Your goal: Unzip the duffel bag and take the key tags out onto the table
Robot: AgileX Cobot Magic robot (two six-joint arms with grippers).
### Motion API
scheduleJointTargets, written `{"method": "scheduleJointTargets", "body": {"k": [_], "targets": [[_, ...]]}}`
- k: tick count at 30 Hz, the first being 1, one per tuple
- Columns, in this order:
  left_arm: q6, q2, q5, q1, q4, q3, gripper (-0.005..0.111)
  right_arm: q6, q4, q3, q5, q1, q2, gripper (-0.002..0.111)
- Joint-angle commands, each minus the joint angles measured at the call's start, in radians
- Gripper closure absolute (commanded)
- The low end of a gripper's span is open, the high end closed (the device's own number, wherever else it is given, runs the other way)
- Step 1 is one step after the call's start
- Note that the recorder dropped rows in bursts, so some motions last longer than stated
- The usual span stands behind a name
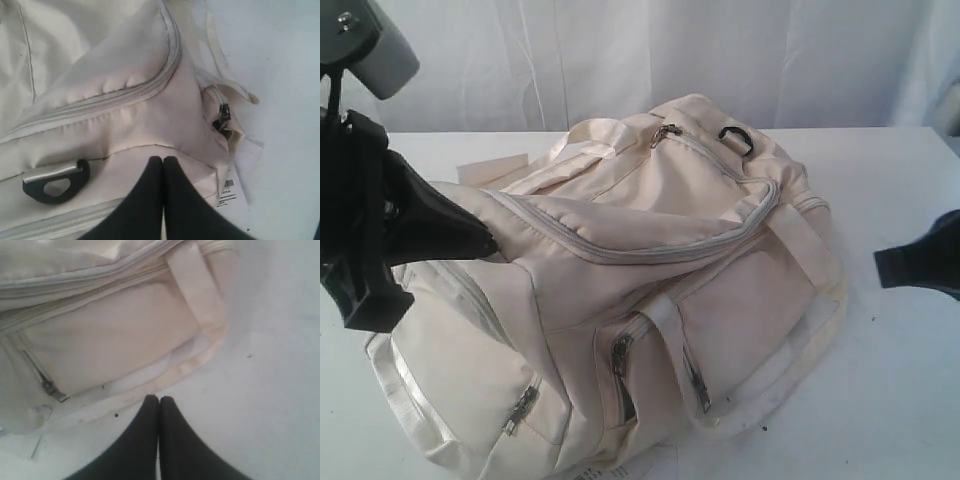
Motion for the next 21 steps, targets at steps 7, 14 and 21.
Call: {"method": "scheduleJointTargets", "body": {"k": [7,14,21], "targets": [[0.225,0.128,-0.079,-0.034,-0.106,-0.007,0.035,-0.163,0.098,-0.215,0.145,-0.001,0.307,0.108],[0.332,0.280,-0.053,-0.084,-0.118,-0.007,0.033,-0.163,0.108,-0.215,0.145,-0.001,0.316,0.108],[0.084,0.296,0.041,-0.084,0.207,-0.007,0.068,-0.163,0.108,-0.215,0.143,-0.001,0.316,0.108]]}}
